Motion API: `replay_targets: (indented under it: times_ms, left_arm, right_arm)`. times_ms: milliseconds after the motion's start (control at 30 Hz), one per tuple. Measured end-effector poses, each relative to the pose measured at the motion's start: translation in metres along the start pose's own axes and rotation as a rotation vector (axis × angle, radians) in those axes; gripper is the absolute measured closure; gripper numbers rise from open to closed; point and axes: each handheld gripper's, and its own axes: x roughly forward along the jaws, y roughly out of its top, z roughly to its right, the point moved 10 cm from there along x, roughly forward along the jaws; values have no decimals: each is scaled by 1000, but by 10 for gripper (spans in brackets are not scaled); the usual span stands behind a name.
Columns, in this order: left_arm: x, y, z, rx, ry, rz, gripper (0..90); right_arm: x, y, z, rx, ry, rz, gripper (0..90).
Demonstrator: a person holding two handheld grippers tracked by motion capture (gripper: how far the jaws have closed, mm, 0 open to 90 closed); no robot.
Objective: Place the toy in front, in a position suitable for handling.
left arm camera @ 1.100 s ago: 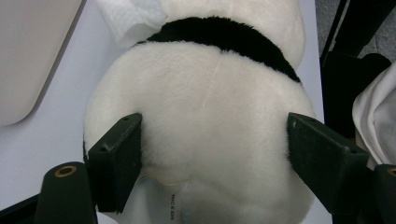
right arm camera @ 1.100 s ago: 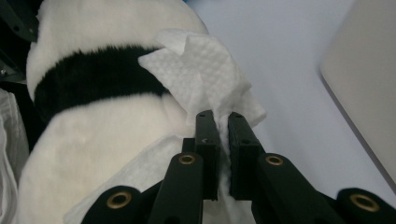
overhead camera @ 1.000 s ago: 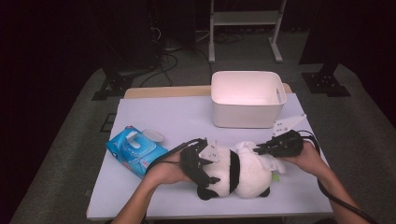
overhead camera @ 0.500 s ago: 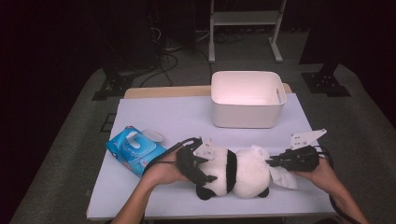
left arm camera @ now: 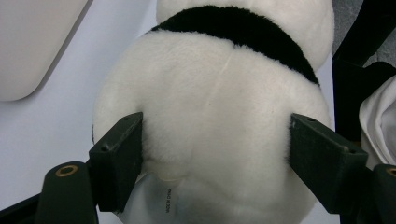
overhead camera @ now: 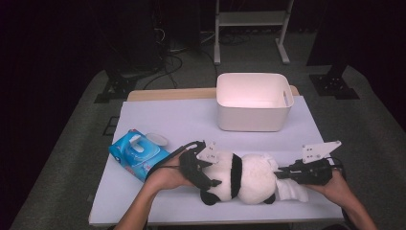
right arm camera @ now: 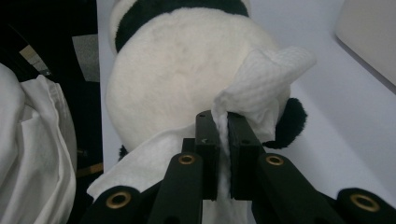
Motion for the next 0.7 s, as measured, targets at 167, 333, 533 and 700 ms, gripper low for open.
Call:
replay_targets:
  times_ms: [167,333,533,700]
  left_arm:
    - [0,0,0,-9,1,3,217]
    - [1,1,-1,-9,4,-1,217]
    - [1,1,-2,-18,8,-4,215]
    - [-3,0,-3,-31,13,-11,203]
  right_arm:
    - [-2,-2,-10,-8,16,9,839]
    - [-1,-7,-23,-16,47,7,840]
    - [0,-5,-18,-12,12,19,844]
    - [4,-1,-4,-9,-5,5,847]
